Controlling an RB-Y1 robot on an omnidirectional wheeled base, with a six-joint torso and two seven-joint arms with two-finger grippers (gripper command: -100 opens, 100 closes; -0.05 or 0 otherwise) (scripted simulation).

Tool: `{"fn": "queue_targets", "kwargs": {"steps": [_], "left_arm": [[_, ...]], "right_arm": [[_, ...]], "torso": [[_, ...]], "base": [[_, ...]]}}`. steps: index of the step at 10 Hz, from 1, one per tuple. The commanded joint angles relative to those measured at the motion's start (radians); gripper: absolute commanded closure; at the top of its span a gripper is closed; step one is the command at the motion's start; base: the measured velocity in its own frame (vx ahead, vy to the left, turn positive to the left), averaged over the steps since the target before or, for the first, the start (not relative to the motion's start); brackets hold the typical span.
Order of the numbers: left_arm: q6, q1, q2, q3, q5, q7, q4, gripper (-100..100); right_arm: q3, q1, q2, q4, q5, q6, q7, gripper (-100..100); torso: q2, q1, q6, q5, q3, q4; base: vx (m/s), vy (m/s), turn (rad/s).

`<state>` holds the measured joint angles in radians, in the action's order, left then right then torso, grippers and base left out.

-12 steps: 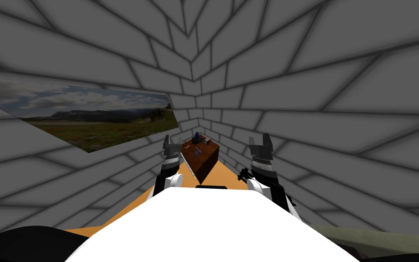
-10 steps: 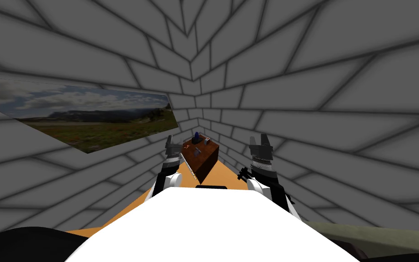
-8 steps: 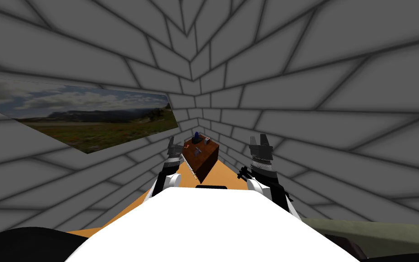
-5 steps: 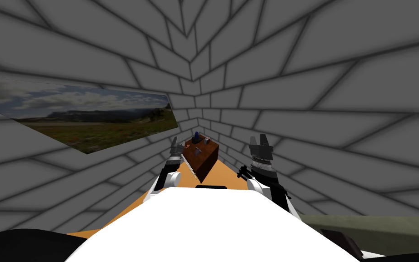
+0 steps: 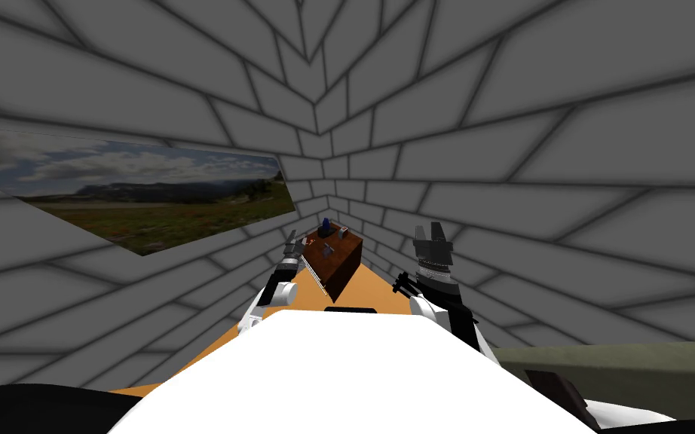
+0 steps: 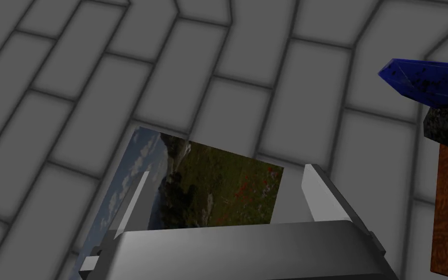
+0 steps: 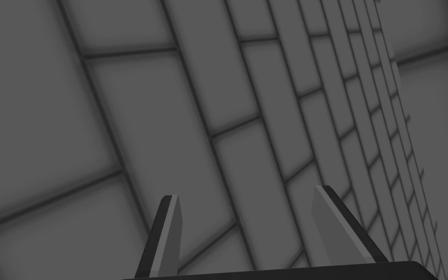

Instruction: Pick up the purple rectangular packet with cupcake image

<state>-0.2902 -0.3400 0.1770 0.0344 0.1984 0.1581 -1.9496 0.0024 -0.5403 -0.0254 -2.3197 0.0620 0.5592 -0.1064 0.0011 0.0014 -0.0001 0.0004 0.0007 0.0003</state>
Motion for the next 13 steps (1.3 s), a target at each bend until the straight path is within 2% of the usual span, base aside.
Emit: {"fn": "queue_targets", "kwargs": {"steps": [1,2,3,4,5,6,7,8,9,10,11,13], "left_arm": [[0.049,0.023,0.019,0.015,0.014,0.002,0.05,-100],[0.049,0.023,0.019,0.015,0.014,0.002,0.052,-100],[0.095,0.05,0.037,0.032,0.028,0.007,0.087,-100],[0.095,0.05,0.037,0.032,0.028,0.007,0.104,-100],[0.126,0.078,0.056,0.049,0.043,0.012,0.149,-100],[0.144,0.078,0.056,0.049,0.043,0.012,0.157,-100],[0.175,0.107,0.074,0.067,0.058,0.017,0.196,-100],[0.194,0.107,0.074,0.067,0.058,0.017,0.213,-100],[0.238,0.138,0.092,0.084,0.072,0.024,0.244,-100],[0.246,0.138,0.092,0.084,0.072,0.024,0.271,-100],[0.281,0.169,0.11,0.1,0.087,0.031,0.306,-100],[0.299,0.169,0.11,0.1,0.087,0.031,0.331,-100]], "right_arm": [[0.0,0.0,0.0,0.0,0.0,0.0,0.0,0],[0.0,0.0,0.0,0.0,0.0,0.0,0.0,0],[0.0,0.0,0.0,0.0,0.0,0.0,0.0,0],[0.0,0.0,0.0,0.0,0.0,0.0,0.0,0],[0.0,0.0,0.0,0.0,0.0,0.0,0.0,0],[0.0,0.0,0.0,0.0,0.0,0.0,0.0,0],[0.0,0.0,0.0,0.0,0.0,0.0,0.0,0],[0.0,0.0,0.0,0.0,0.0,0.0,0.0,0],[0.0,0.0,0.0,0.0,0.0,0.0,0.0,0],[0.0,0.0,0.0,0.0,0.0,0.0,0.0,0],[0.0,0.0,0.0,0.0,0.0,0.0,0.0,0],[0.0,0.0,0.0,0.0,0.0,0.0,0.0,0]], "torso": [[0.0,0.0,0.0,0.0,0.0,0.0],[0.0,0.0,0.0,0.0,0.0,0.0],[0.0,0.0,0.0,0.0,0.0,0.0],[0.0,0.0,0.0,0.0,0.0,0.0],[0.0,0.0,0.0,0.0,0.0,0.0],[0.0,0.0,0.0,0.0,0.0,0.0],[0.0,0.0,0.0,0.0,0.0,0.0],[0.0,-0.001,0.0,0.0,0.0,0.0],[-0.001,-0.001,0.0,0.0,0.0,0.0],[-0.001,-0.001,0.0,0.0,0.0,0.0],[-0.001,-0.001,0.0,0.0,0.0,0.0],[-0.001,-0.001,0.0,0.0,-0.001,0.0]], "base": [[-0.027,0.021,-0.048],[-0.021,0.017,-0.025],[-0.016,0.012,-0.049],[-0.016,0.011,-0.024],[-0.022,0.016,-0.046],[-0.018,0.015,-0.026],[-0.017,0.008,-0.041],[-0.014,0.007,-0.032],[-0.015,0.004,-0.067],[-0.01,0.007,-0.024],[-0.011,0.003,-0.036],[-0.004,0.001,-0.017]]}}
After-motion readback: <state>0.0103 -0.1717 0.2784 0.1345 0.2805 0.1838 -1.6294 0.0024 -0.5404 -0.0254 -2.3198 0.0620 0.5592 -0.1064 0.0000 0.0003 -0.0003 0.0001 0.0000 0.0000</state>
